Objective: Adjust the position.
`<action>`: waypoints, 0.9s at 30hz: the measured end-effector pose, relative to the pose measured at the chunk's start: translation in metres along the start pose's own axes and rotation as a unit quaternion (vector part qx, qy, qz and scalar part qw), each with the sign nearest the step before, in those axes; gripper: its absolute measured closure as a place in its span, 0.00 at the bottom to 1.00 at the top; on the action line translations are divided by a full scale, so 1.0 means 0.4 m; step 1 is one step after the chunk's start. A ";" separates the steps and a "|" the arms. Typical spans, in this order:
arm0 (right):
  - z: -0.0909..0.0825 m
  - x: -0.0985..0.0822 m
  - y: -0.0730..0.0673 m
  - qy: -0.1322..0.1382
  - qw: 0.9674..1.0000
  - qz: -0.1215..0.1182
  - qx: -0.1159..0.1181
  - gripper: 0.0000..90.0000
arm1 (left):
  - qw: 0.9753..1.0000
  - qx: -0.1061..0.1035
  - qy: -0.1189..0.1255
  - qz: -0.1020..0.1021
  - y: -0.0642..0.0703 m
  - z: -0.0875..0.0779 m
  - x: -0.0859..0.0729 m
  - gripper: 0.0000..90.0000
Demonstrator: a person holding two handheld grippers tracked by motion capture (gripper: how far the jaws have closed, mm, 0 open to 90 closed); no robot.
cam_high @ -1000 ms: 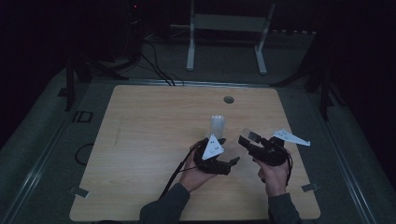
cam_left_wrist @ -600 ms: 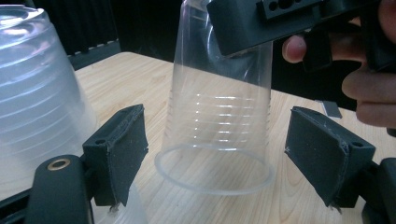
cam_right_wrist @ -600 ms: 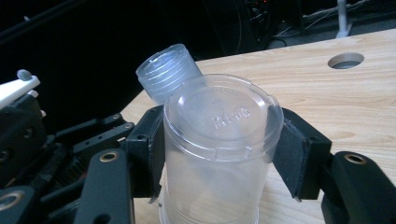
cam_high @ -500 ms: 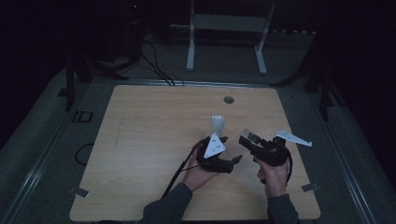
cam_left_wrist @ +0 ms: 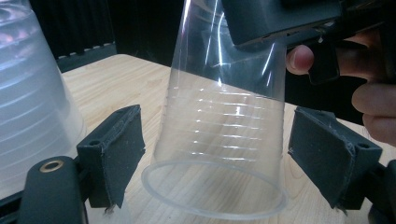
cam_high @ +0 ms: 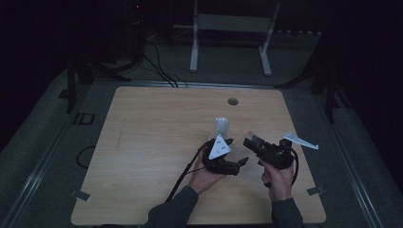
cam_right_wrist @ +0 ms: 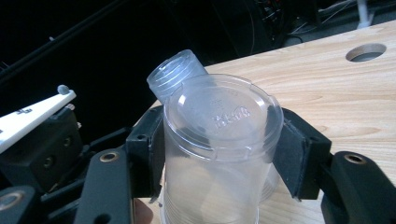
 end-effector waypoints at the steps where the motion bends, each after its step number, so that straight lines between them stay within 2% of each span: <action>1: 0.000 -0.001 0.001 -0.001 1.000 0.003 0.003 0.46 | 1.000 0.000 0.000 0.000 0.000 0.001 0.000 0.20; 8: 0.000 0.000 0.007 0.001 1.000 0.016 0.014 0.46 | 1.000 -0.001 -0.005 -0.003 0.000 0.010 -0.005 0.22; 16: -0.001 -0.001 0.010 -0.001 1.000 0.019 0.015 0.46 | 1.000 -0.001 -0.009 0.002 0.003 0.011 -0.006 0.30; 24: -0.006 -0.001 0.014 -0.002 1.000 0.010 0.014 0.41 | 1.000 -0.004 -0.013 0.009 0.008 0.010 -0.005 0.32; 27: -0.007 0.000 0.013 -0.005 1.000 0.000 0.011 0.38 | 1.000 -0.004 -0.014 0.012 0.009 0.008 -0.004 0.33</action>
Point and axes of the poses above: each handheld gripper's, and its own axes: z roughly forward along the jaws, x roughly out of its top, y roughly to its right, the point moved 2 cm from there along z, roughly forward along the jaws, and after that the axes turned 10 degrees about -x, right-handed, at the moved point
